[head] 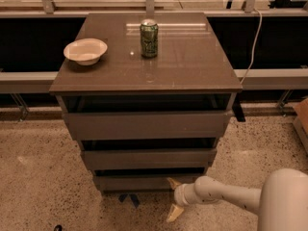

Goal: Open bottom drawer

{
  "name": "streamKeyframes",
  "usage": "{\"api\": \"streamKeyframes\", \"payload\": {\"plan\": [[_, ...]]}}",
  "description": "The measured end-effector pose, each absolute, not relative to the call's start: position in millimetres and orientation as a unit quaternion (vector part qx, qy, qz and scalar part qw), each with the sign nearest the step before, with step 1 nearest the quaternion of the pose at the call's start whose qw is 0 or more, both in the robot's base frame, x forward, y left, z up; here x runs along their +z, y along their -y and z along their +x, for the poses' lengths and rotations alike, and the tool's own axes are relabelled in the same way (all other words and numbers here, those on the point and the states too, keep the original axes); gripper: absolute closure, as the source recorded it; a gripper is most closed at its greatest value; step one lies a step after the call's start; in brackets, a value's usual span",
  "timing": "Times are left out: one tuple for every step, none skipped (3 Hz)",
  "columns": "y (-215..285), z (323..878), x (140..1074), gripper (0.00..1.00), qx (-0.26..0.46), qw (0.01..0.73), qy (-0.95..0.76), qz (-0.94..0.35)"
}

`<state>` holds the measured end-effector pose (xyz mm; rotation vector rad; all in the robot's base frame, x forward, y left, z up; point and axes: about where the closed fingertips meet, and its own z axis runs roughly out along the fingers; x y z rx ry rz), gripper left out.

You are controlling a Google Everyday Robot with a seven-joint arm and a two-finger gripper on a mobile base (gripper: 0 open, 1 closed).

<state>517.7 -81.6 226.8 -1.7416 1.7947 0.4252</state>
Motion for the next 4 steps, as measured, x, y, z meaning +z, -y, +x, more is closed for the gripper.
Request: {"api": "streamKeyframes", "payload": {"plan": [[82,546,200,0.0,0.159,0.291,-0.683,-0.651],[81,572,186,0.0,0.153,0.292,-0.687,-0.648],[83,589,177,0.0,0.147,0.295,-0.692,-0.643],[82,600,172,0.19,0.144,0.295,-0.693,-0.642]]}}
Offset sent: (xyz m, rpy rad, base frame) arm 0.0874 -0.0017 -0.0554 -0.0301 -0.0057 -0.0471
